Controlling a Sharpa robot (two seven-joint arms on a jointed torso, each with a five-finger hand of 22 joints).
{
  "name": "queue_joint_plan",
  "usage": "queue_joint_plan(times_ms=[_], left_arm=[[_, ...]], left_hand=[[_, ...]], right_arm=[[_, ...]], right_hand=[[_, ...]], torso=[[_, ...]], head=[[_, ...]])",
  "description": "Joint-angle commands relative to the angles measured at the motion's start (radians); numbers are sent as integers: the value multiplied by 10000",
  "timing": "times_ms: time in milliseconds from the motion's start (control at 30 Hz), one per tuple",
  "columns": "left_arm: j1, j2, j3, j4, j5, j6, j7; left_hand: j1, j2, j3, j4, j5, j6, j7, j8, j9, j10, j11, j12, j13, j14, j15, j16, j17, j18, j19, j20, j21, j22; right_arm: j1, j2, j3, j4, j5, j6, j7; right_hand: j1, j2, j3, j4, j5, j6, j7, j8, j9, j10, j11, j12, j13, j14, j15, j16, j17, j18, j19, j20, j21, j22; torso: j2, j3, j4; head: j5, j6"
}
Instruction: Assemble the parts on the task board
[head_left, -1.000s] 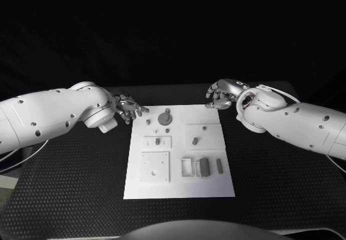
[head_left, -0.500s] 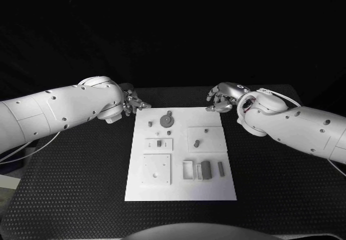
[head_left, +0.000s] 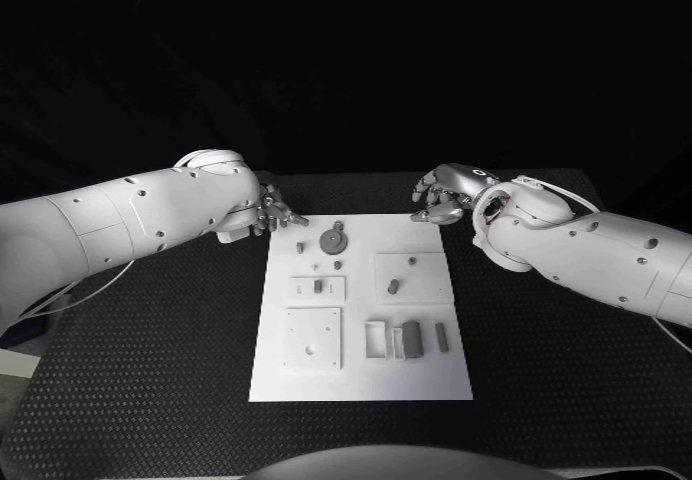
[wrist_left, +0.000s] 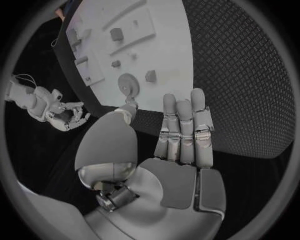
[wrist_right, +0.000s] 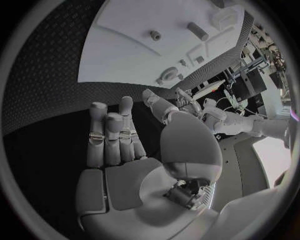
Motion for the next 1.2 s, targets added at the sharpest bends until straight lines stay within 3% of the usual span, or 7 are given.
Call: queue_joint_plan(times_ms=[33, 267, 567, 700, 833, 1200], left_arm=[[-23, 118, 6, -167, -158, 482, -17], [-187, 309, 7, -425, -166, 672, 27], [-558, 482, 15, -768, -126, 867, 327], [-578, 484, 16, -773, -32, 858, 346], [-578, 477, 18, -797, 117, 794, 378], [-578, 484, 19, -641, 466, 1036, 490]], left_hand=[[-29, 90, -71, 16, -33, -28, 20, -43, -13, -67, 20, 32, -17, -63, -22, 24, -11, 77, -47, -15, -39, -12], [-53, 290, -223, 13, -34, -23, 19, -56, -42, -77, 20, 49, -19, -78, -20, 46, -15, 82, -46, -12, -74, -13], [105, 823, -752, 12, -35, 323, -96, 86, -56, -73, -83, 94, -33, -89, -13, 107, -29, 92, -43, -10, -125, 26], [225, 1063, -998, 13, -31, 371, -112, 70, -110, -61, -99, 108, -49, -81, -17, 129, -42, 99, -36, -13, -139, 51], [329, 1306, -1250, 18, -29, 434, -126, 56, -173, -53, -113, 118, -72, -78, -20, 142, -65, 103, -27, -17, -157, 73], [594, 1578, -1588, 15, -29, 596, -170, 77, -258, -8, -154, 151, -109, -37, -35, 183, -98, 111, 23, -31, -171, 115]], right_arm=[[-5, 15, 4, 2, -26, 72, 72], [-6, 18, 4, 11, -29, 79, 74], [-9, 30, 4, 19, -100, 81, 79], [-11, 19, 4, 24, -100, 88, 77], [-11, 11, 4, 27, -100, 89, 74], [-16, 10, 4, 19, -102, 104, 71]], right_hand=[[23, 72, -5, 48, 34, -5, 46, -67, -17, -45, -15, 65, -13, -53, -14, -55, 10, 439, 0, -93, -53, 178], [26, 79, -5, 47, 34, -5, 47, -68, -17, -45, -14, 66, -14, -52, -14, -56, 10, 439, 0, -93, -53, 178], [28, 87, -6, 46, 34, -4, 47, -68, -17, -46, -14, 68, -15, -51, -13, -56, 11, 439, 1, -93, -53, 178], [28, 90, -7, 45, 34, -4, 47, -68, -17, -46, -14, 69, -15, -50, -13, -55, 12, 439, 2, -93, -53, 178], [29, 91, -9, 43, 33, -4, 47, -68, -17, -46, -14, 70, -16, -50, -13, -56, 12, 439, 2, -93, -53, 178], [38, 103, -8, 37, 34, -1, 47, -67, -16, -46, -14, 73, -17, -49, -13, -56, 14, 439, 3, -94, -52, 179]], torso=[[1, 5, 7], [-2, 2, 13], [-3, 4, 8], [6, -3, 4], [-11, 15, 17], [-11, 17, 14]], head=[[1, -8], [-26, -45], [-62, -67], [-68, -91], [-75, -112], [-78, -137]])
